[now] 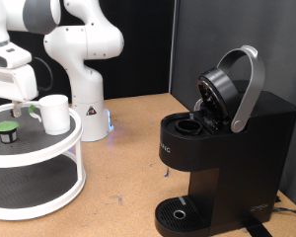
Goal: Make a cup of coffee with the keurig machine
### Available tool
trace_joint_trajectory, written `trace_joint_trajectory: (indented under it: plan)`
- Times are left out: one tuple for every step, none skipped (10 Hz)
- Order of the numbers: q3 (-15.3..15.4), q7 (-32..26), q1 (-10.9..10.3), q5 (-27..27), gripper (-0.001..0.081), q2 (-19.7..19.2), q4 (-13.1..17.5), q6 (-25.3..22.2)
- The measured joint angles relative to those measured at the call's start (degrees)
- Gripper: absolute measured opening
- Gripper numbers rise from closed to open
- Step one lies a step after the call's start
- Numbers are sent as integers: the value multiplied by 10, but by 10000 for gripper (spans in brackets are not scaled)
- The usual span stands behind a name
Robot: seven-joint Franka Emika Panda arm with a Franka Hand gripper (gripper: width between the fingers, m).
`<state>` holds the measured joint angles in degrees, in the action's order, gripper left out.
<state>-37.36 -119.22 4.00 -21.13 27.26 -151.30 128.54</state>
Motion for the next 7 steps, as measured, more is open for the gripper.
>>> trace_joint_trajectory:
  plan:
    - [-3, -4, -2, 6, 805, -4, -1, 1]
    - [-6, -8, -3, 10, 805, -7, -4, 4]
    - [-9, -9, -3, 11, 805, -10, -8, 10]
    - [-11, -9, -3, 11, 805, -13, -14, 20]
    - [-12, -9, -3, 11, 805, -17, -20, 30]
    - [-12, -9, -3, 11, 805, -20, -24, 35]
    - [-13, -9, -3, 11, 805, -22, -28, 40]
